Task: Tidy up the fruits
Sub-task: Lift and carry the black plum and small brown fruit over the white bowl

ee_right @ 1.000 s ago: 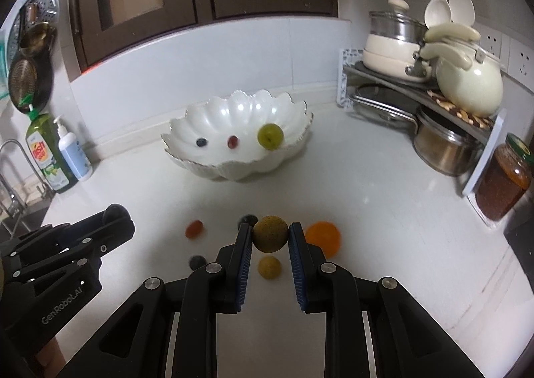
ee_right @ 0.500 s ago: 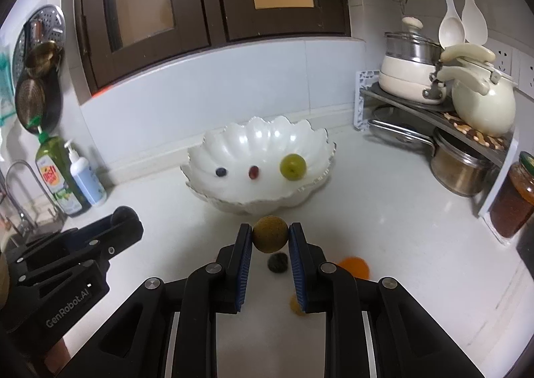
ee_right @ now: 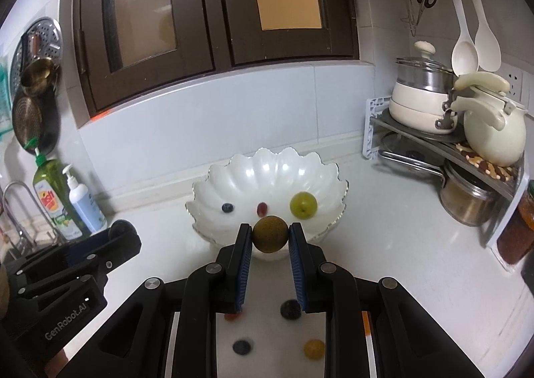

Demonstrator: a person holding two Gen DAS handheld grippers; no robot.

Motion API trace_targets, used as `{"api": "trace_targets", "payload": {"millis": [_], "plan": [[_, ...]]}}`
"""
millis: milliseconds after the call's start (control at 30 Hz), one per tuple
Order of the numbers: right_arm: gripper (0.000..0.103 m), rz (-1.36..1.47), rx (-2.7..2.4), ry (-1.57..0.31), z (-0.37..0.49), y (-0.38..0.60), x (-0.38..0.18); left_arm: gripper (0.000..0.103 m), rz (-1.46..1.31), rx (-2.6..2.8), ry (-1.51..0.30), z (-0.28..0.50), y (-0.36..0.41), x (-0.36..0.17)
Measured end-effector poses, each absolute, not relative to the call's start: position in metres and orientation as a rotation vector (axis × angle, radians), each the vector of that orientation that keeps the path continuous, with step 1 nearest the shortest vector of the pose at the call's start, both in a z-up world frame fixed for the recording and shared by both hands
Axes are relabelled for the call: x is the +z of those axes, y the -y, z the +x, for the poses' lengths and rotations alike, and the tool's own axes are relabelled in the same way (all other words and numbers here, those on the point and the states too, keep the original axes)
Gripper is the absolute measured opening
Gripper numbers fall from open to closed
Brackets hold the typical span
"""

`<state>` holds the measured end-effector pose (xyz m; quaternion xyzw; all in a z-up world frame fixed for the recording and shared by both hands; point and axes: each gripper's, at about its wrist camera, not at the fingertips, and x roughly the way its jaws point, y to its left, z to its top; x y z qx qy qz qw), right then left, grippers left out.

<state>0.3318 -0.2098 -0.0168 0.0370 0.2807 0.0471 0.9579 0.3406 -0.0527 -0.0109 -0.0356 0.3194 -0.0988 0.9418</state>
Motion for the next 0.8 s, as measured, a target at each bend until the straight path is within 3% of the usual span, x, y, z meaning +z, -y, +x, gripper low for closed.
{"api": "trace_targets", "payload": {"millis": [800], "plan": [[0.024, 0.036, 0.062, -0.622, 0.413, 0.207, -0.015, 0.027, -0.040, -0.234, -0.759, 0.439, 0.059, -0.019]]}}
